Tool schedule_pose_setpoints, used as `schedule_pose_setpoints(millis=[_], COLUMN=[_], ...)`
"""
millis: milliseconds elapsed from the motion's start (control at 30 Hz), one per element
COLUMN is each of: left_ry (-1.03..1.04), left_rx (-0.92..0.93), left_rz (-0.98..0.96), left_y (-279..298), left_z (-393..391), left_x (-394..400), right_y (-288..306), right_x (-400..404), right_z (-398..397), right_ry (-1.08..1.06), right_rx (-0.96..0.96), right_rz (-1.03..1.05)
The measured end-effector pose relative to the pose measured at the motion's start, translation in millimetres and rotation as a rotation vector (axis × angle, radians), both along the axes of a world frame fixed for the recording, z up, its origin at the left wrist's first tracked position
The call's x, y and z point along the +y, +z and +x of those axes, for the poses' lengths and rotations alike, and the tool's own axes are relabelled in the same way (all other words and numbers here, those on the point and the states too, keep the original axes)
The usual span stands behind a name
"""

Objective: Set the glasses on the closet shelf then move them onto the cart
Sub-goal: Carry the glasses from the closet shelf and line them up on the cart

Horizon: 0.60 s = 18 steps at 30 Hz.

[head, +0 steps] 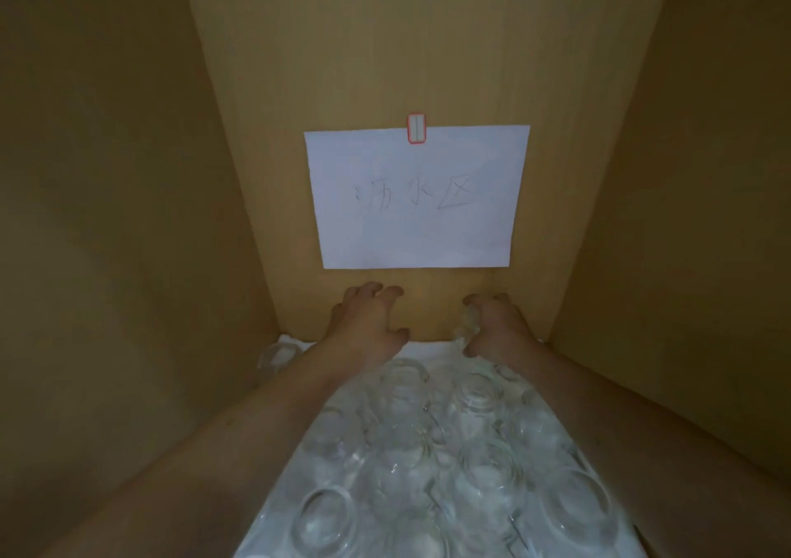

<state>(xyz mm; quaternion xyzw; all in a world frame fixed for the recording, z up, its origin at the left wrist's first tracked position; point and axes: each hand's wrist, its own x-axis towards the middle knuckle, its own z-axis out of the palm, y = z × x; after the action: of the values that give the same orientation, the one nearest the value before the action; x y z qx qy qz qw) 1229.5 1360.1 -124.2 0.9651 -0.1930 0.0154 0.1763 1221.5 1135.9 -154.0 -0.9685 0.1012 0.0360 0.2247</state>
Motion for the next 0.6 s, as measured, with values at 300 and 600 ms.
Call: schedule_pose_setpoints(millis=[300, 600], left_ry=[0.037, 0.115], left_rx=[-0.057, -0.053], left_rz=[-0.008, -0.014], left_y=[34.1, 35.2], left_z=[-23.4, -34.9], left_x=[26.8, 67.4], right_y=[52.9, 88.5], right_x=[27.6, 56.6], right_z=[-18.8, -46.0], right_ry=[0.034, -0.171], right_rx=[-0.269, -0.467], right_rz=[0.102, 0.82])
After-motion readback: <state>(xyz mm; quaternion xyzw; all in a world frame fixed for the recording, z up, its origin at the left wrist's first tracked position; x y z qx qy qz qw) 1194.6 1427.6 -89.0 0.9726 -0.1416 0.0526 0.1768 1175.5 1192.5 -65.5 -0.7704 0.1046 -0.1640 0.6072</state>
